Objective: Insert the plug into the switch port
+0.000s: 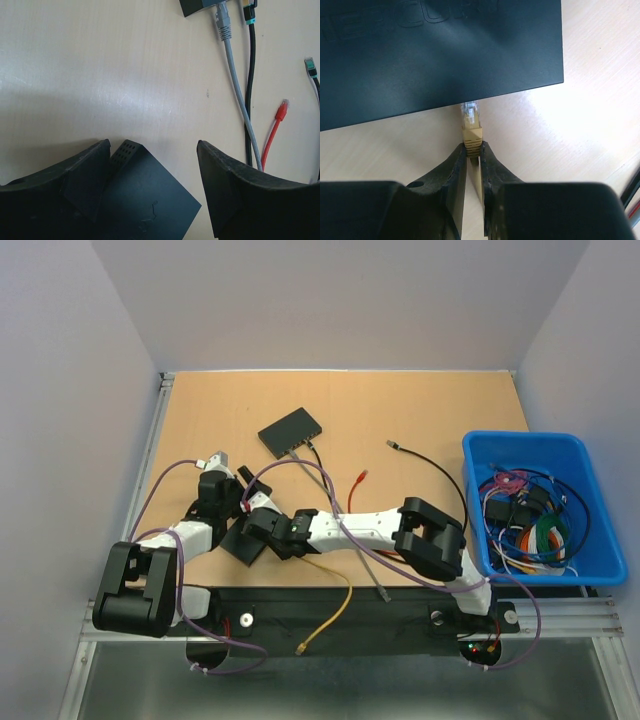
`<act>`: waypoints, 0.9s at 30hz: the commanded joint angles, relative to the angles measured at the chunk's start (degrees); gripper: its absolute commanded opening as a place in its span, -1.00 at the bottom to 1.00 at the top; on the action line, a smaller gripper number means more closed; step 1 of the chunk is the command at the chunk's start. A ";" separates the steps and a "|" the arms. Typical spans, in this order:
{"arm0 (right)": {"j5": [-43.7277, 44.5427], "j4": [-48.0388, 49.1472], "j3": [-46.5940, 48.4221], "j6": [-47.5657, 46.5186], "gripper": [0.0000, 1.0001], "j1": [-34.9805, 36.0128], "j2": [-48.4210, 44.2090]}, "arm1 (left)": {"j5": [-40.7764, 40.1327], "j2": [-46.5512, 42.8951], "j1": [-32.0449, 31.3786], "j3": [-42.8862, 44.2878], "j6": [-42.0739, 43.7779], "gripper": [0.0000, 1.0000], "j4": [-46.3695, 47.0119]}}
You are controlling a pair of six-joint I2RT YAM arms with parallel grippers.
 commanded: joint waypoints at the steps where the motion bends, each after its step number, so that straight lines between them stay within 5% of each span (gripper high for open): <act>1: 4.72 10.71 3.21 -1.58 -0.99 -0.64 0.94 | 4.89 0.61 -1.82 -1.20 -1.19 0.61 -3.54; 27: -3.81 21.61 -0.04 -4.56 -0.99 0.77 -2.84 | 3.74 0.09 -2.17 -1.73 -2.77 0.56 -2.92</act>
